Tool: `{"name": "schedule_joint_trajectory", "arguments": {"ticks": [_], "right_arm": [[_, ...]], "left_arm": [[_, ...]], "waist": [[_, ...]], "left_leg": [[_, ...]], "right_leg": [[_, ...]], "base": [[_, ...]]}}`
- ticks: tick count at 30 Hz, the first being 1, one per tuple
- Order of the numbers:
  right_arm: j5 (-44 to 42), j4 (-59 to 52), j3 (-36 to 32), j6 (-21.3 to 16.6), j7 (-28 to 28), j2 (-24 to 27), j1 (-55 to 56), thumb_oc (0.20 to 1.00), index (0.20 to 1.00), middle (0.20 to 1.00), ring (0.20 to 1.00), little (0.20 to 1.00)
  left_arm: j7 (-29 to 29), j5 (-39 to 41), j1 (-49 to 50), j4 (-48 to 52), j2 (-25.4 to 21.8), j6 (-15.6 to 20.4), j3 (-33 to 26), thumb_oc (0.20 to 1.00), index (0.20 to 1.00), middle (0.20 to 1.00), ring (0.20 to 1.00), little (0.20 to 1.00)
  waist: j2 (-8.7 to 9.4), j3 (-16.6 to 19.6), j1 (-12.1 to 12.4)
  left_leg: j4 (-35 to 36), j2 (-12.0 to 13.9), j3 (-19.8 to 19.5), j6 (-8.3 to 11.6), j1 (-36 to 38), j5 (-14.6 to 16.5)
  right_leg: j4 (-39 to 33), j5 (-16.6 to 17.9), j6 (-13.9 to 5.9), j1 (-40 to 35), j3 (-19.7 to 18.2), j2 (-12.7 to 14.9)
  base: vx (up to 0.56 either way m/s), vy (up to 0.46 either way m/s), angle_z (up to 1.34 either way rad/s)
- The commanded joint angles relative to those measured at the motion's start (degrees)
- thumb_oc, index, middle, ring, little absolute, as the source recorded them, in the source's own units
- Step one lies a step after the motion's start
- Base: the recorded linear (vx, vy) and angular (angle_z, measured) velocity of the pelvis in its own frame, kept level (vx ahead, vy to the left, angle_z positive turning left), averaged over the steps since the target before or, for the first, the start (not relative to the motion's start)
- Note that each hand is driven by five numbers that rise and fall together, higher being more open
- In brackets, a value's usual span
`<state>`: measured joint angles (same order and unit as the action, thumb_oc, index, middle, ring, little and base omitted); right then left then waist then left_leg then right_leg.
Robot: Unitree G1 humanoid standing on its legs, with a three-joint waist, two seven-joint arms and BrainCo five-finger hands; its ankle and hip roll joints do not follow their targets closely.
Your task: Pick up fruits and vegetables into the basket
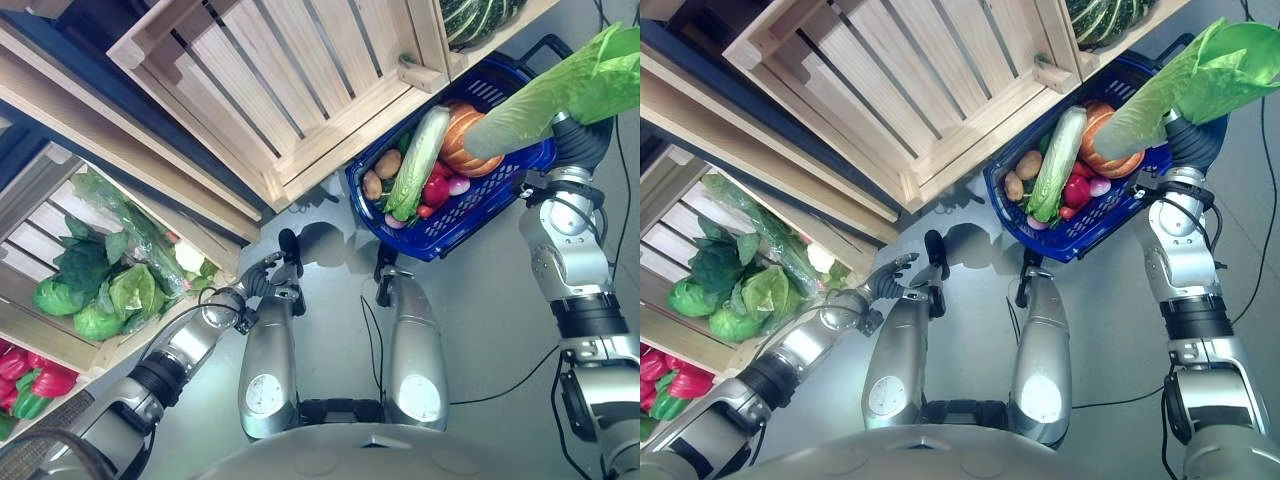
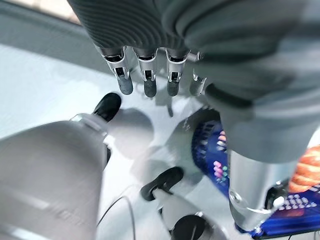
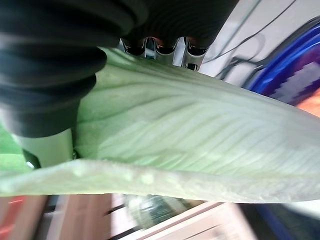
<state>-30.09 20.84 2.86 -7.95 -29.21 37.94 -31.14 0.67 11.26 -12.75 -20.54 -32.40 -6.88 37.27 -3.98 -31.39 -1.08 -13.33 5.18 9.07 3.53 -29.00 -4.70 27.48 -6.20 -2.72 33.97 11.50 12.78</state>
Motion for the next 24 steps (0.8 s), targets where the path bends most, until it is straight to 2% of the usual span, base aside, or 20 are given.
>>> {"name": "schedule_joint_trajectory", "arguments": {"ticks": [1,4,7,10,14,18,20,23,24], "right_arm": [[-2.2,2.3,0.1,-1.3,1.6,5.6,-4.5,0.2,0.2,0.2,0.2,0.2],[-7.2,13.0,2.7,1.4,5.9,4.9,-10.1,0.2,0.2,0.2,0.2,0.2],[-9.8,18.9,4.6,2.9,9.0,4.5,-13.6,0.2,0.2,0.2,0.2,0.2],[-13.6,26.1,6.1,6.2,12.8,3.7,-17.3,0.2,0.2,0.2,0.2,0.2],[-13.4,36.4,6.4,10.6,15.1,3.3,-21.2,0.2,0.2,0.2,0.2,0.2],[-9.5,45.2,6.9,13.9,15.3,3.1,-23.7,0.2,0.2,0.2,0.2,0.2],[-8.2,47.1,7.0,14.7,14.1,3.0,-24.2,0.2,0.2,0.2,0.2,0.2],[-7.5,50.0,6.5,18.7,10.6,2.9,-24.4,0.2,0.2,0.2,0.2,0.2],[-7.8,51.3,6.2,20.4,9.2,2.9,-24.2,0.253,0.253,0.253,0.253,0.253]], "left_arm": [[1.5,1.8,3.0,0.7,0.6,1.9,3.2,1.0,1.0,1.0,1.0,1.0],[1.5,3.3,3.1,-1.0,1.5,3.8,5.8,1.0,1.0,1.0,1.0,1.0],[1.2,3.9,2.7,-1.1,1.6,4.7,6.7,1.0,1.0,1.0,1.0,1.0],[0.7,3.9,2.4,-1.2,1.5,5.5,8.0,1.0,1.0,1.0,1.0,1.0],[0.7,4.6,2.2,-1.4,1.5,7.2,9.9,1.0,1.0,1.0,1.0,1.0],[0.0,4.7,2.2,-1.6,1.8,9.0,11.6,1.0,1.0,1.0,1.0,1.0],[-0.4,4.6,2.3,-1.9,2.0,9.6,12.0,1.0,1.0,1.0,1.0,1.0],[-1.1,3.8,2.5,-1.9,2.1,10.1,12.5,1.0,1.0,1.0,1.0,1.0],[-1.4,3.5,2.6,-1.9,2.1,10.1,12.6,1.0,1.0,1.0,1.0,1.0]], "waist": [[-3.49,1.6,0.2],[-5.84,1.6,1.4],[-7.21,1.6,2.2],[-8.7,1.6,3.5],[-10.43,1.6,4.8],[-11.92,1.6,6.1],[-12.17,1.6,6.3],[-12.44,1.6,6.8],[-12.47,1.6,6.9]], "left_leg": [[-6.3,-0.2,1.8,-0.1,-2.0,6.7],[-7.3,-0.8,1.1,0.64,-3.4,7.9],[-8.0,-0.9,1.0,0.63,-5.3,7.7],[-8.6,-1.2,0.6,0.59,-7.4,7.5],[-8.7,-1.8,0.1,0.35,-9.3,7.2],[-9.0,-2.2,-0.3,-0.14,-11.0,7.0],[-9.0,-2.4,-0.4,-0.24,-11.2,7.0],[-9.7,-2.6,-0.6,-0.56,-12.0,7.2],[-9.8,-2.8,-0.8,-0.71,-12.2,7.2]], "right_leg": [[0.5,-0.3,-1.78,1.1,1.6,-0.8],[3.6,-3.1,-1.71,3.3,0.6,-0.4],[5.4,-3.7,-1.26,5.6,0.5,0.1],[7.3,-4.4,-0.72,8.0,0.6,0.6],[8.7,-4.9,-0.27,10.3,0.6,0.9],[10.0,-5.2,0.12,12.1,0.6,1.1],[10.2,-5.4,0.25,12.2,0.6,1.1],[10.7,-5.4,0.35,12.8,0.6,1.2],[10.7,-5.4,0.41,12.9,0.6,1.1]], "base": [[0.02,0.02,0.05],[0.1,0.02,0.07],[0.02,0.004,0.05],[0.02,-0.015,0.06],[0.01,-0.009,0.08],[-0.01,-0.003,0.09],[-0.01,-0.006,0.07],[-0.02,-0.016,0.06],[-0.02,-0.007,0.06]]}}
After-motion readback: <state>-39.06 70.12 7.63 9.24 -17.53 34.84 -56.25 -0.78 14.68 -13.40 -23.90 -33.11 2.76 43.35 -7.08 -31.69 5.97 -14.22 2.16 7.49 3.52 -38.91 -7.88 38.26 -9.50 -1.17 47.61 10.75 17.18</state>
